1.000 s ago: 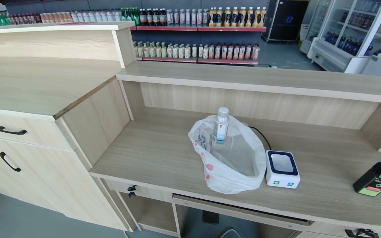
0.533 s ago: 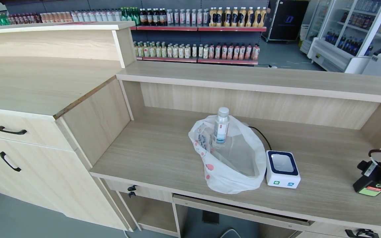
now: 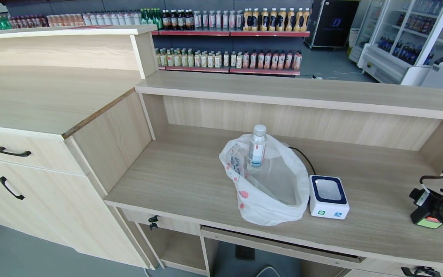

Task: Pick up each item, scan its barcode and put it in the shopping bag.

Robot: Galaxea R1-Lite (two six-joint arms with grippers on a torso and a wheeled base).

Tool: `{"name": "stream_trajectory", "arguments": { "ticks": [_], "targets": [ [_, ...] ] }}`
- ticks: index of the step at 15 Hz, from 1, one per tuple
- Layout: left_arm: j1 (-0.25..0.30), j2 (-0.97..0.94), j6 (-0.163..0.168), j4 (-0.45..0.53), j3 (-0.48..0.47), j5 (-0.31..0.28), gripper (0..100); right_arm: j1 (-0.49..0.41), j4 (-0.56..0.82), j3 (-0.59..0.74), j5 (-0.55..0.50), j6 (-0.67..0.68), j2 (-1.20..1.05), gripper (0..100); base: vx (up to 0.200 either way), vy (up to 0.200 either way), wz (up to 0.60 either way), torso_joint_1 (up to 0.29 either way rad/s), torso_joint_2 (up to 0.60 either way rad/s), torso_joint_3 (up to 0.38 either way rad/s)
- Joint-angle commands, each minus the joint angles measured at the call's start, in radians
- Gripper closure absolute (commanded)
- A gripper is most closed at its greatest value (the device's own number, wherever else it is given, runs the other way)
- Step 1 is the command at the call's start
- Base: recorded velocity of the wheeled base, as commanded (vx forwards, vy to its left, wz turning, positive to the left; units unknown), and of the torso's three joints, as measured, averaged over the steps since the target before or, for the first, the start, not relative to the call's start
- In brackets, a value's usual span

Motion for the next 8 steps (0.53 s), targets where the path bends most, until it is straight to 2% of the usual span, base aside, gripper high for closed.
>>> {"name": "stream_trajectory", "arguments": {
  "ticks": [1, 8],
  "targets": [
    [0.001, 0.0, 0.0, 0.0, 0.0, 0.0, 0, 0.0, -0.012, -0.017, -0.001, -0.019, 0.029, 0, 0.0, 0.0, 0.0, 0.0, 0.0, 0.0],
    [0.001, 0.0, 0.0, 0.0, 0.0, 0.0, 0, 0.001, -0.023, -0.033, -0.002, -0.04, 0.072, 0, 0.0, 0.0, 0.0, 0.0, 0.0, 0.0]
  ]
}}
